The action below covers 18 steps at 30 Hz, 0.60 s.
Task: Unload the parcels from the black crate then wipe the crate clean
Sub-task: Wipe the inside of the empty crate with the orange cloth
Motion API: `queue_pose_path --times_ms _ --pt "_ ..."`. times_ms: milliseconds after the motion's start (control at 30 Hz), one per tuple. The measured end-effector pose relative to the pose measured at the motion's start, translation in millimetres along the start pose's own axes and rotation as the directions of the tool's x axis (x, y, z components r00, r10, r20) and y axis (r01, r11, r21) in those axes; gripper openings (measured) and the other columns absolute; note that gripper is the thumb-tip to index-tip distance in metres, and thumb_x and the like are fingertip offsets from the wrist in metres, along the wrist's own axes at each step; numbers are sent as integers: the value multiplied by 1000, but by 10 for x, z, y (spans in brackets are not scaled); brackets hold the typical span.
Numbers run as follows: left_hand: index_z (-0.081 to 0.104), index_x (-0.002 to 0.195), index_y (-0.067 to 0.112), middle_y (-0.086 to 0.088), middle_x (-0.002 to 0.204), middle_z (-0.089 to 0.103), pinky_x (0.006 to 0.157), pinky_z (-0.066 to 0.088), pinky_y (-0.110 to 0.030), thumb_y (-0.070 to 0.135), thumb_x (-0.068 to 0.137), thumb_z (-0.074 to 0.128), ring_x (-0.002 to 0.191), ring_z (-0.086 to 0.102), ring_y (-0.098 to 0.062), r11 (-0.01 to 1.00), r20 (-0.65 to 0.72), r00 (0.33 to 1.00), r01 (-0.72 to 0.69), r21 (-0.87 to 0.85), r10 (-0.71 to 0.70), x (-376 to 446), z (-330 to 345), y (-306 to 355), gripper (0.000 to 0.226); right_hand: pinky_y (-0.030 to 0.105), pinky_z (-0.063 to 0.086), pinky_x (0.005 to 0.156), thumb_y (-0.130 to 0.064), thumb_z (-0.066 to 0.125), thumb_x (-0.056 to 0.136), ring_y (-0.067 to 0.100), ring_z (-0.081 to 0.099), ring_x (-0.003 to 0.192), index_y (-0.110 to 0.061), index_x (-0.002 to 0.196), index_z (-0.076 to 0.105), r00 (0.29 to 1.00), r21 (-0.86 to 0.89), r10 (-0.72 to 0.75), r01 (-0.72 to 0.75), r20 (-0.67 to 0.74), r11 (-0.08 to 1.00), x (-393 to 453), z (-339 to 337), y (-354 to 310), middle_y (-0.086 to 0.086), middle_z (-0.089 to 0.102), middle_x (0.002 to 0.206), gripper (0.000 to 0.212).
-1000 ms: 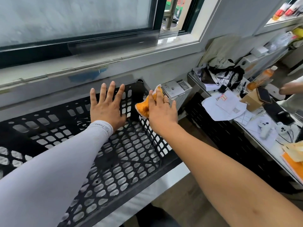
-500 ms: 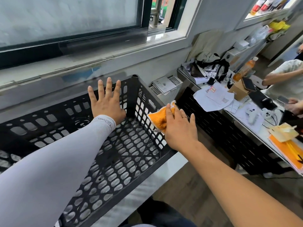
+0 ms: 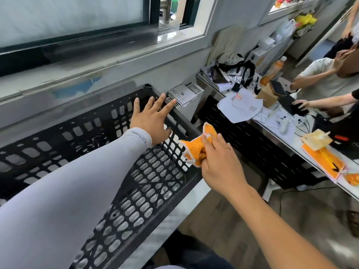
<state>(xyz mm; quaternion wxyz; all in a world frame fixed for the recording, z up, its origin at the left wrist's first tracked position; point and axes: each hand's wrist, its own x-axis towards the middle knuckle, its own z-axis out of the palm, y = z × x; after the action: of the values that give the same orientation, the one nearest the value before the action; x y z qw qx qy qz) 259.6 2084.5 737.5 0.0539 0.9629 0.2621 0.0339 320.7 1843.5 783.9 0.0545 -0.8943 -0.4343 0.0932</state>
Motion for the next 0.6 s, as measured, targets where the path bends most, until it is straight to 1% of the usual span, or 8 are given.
queue_pose_path --times_ms 67,133,200,267,367,467,533,600 --pt "-6 160 50 5 174 -1 122 -6 -67 61 95 48 160 1 -28 1000 -42 999 -17 26 18 -2 0 -53 86 45 4 128 -21 33 100 30 3 159 -15 162 26 998 16 -49 49 -29 999 -119 58 4 5 22 169 63" --pt "-4 160 51 6 174 2 121 -9 -68 62 96 44 160 -1 -29 999 -49 998 -32 41 34 22 -31 -100 81 42 3 127 -26 27 93 30 11 158 -13 158 38 989 9 -133 134 -59 991 -257 151 -10 4 34 164 67" --pt "-4 160 52 6 174 3 121 -10 -68 60 96 43 160 -2 -29 998 -41 998 -42 51 44 33 -52 -120 79 42 8 127 -27 28 90 28 19 157 -13 154 45 977 24 -200 202 -69 979 -373 230 10 2 43 159 67" --pt "-5 160 52 6 174 3 121 -10 -68 58 96 45 160 -3 -29 997 -38 998 -47 55 49 22 -53 -118 82 42 12 128 -27 32 91 24 20 157 -15 155 44 973 51 -219 222 -69 974 -408 231 69 1 44 158 66" --pt "-6 160 51 6 174 2 121 -9 -69 59 95 48 160 -2 -29 998 -51 998 -40 40 42 9 -26 -106 84 45 15 128 -29 34 94 26 20 157 -14 156 41 972 51 -209 215 -104 975 -349 191 192 3 42 160 65" --pt "-6 160 51 6 174 1 121 -7 -69 59 93 51 160 0 -29 999 -50 998 -36 37 38 4 -16 -100 88 52 17 128 -31 32 98 31 18 157 -13 157 39 983 97 -112 127 -146 987 -193 132 273 4 38 162 62" --pt "-6 160 51 6 174 0 122 -6 -68 59 92 53 160 0 -29 999 -40 999 -33 31 34 -1 -20 -94 90 51 13 128 -32 32 99 30 15 158 -12 156 38 989 121 -60 76 -132 990 -117 93 258 2 36 164 61" --pt "-8 159 51 6 174 -2 122 -7 -68 59 92 54 160 -1 -29 999 -23 999 -29 27 29 1 -32 -84 92 49 10 129 -34 25 97 30 14 158 -11 156 40 989 114 -94 107 -112 988 -126 99 189 2 34 165 65"
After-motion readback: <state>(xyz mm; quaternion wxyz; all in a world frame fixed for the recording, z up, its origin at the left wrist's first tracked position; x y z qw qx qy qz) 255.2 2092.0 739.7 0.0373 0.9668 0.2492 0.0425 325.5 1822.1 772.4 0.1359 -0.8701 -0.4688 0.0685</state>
